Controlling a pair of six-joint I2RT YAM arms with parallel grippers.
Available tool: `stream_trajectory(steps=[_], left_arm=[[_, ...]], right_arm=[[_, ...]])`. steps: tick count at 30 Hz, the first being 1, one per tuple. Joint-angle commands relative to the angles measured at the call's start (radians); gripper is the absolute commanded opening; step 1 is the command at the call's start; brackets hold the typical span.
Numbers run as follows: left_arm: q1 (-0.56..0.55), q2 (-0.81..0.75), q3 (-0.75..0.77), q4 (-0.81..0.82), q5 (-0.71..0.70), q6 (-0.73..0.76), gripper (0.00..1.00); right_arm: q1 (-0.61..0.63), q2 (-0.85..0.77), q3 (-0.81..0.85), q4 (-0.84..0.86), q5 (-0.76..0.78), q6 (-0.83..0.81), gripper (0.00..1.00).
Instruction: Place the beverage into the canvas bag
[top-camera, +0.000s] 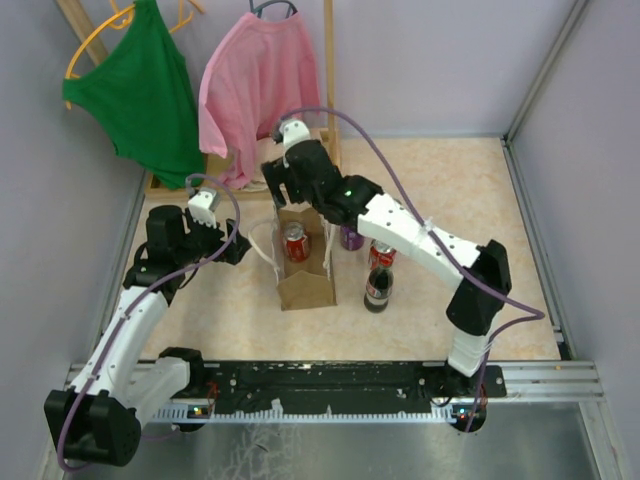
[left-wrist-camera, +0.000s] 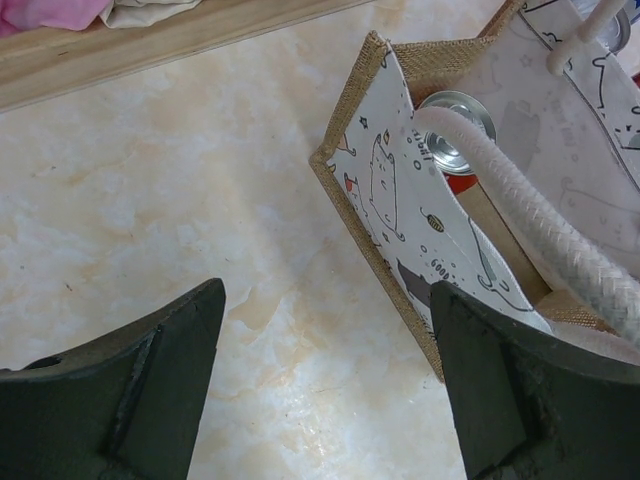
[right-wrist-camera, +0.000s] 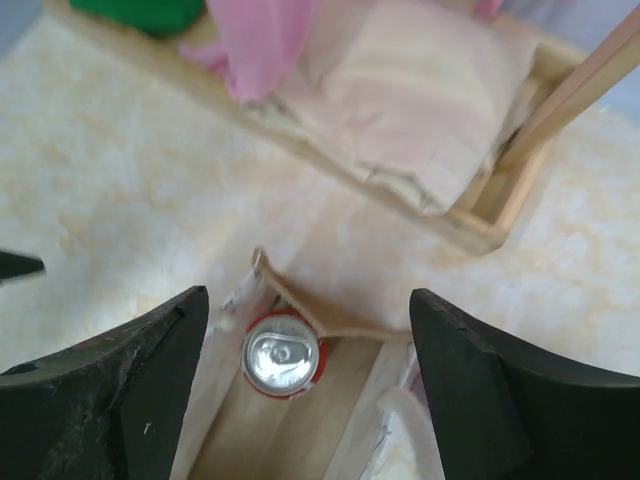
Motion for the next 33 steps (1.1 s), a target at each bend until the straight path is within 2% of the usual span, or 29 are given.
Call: stream_trajectory(steps=[1, 5, 9, 14, 20, 33], left_arm=[[0.008, 0.004, 0.011, 0.028, 0.018, -0.003, 0.89], [0.008, 0.001, 0.013, 0.026, 0.020, -0.002, 0.89], [0.008, -0.001, 0.015, 0.023, 0.022, -0.002, 0.89], [0.008, -0.004, 0.015, 0.021, 0.026, 0.000, 0.89], [0.008, -0.006, 0.018, 0.003, 0.044, 0.013, 0.89], [0.009, -0.010, 0.025, -0.016, 0.047, 0.024, 0.89]], right_arm=[[-0.024, -0.094, 0.121, 0.087, 0.151, -0.048, 0.82], [-0.181, -0.060, 0.233, -0.080, 0.153, 0.051, 0.82], [-0.380, 0.044, 0.371, -0.370, 0.074, 0.142, 0.81], [-0.525, 0.108, 0.328, -0.509, -0.092, 0.141, 0.80], [-0.597, 0.137, 0.210, -0.521, -0.245, 0.144, 0.80], [-0.601, 0.151, 0.050, -0.513, -0.310, 0.148, 0.82]])
